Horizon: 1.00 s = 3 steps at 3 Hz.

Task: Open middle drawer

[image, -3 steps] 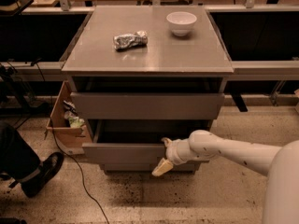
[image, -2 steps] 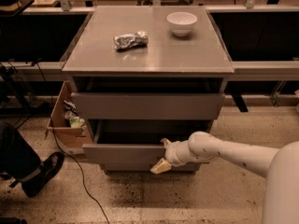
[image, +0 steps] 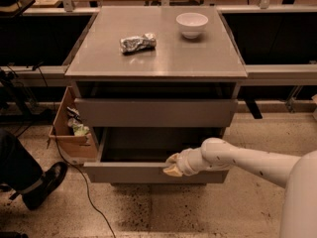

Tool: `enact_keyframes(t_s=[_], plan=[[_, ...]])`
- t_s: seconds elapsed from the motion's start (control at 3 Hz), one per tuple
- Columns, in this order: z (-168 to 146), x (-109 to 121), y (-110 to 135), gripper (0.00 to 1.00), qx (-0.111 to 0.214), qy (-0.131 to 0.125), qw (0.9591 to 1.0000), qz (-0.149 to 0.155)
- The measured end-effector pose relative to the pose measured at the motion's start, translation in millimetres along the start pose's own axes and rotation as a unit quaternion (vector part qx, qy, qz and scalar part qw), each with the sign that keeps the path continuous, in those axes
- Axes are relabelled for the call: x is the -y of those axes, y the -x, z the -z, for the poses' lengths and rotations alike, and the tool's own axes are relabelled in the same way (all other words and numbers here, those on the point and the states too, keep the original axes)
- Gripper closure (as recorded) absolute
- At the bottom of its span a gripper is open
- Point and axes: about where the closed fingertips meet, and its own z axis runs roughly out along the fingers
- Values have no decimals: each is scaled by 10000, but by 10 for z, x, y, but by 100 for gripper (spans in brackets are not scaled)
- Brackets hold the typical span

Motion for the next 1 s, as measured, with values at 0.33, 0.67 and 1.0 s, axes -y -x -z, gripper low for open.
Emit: enact_keyframes(t_s=[0.33, 0.67, 1.0], plan=[[37, 7, 22, 93, 0, 0, 10000, 0], [42, -7, 20, 77, -1, 0, 10000, 0], [179, -186, -72, 46, -205, 22, 9998, -3]])
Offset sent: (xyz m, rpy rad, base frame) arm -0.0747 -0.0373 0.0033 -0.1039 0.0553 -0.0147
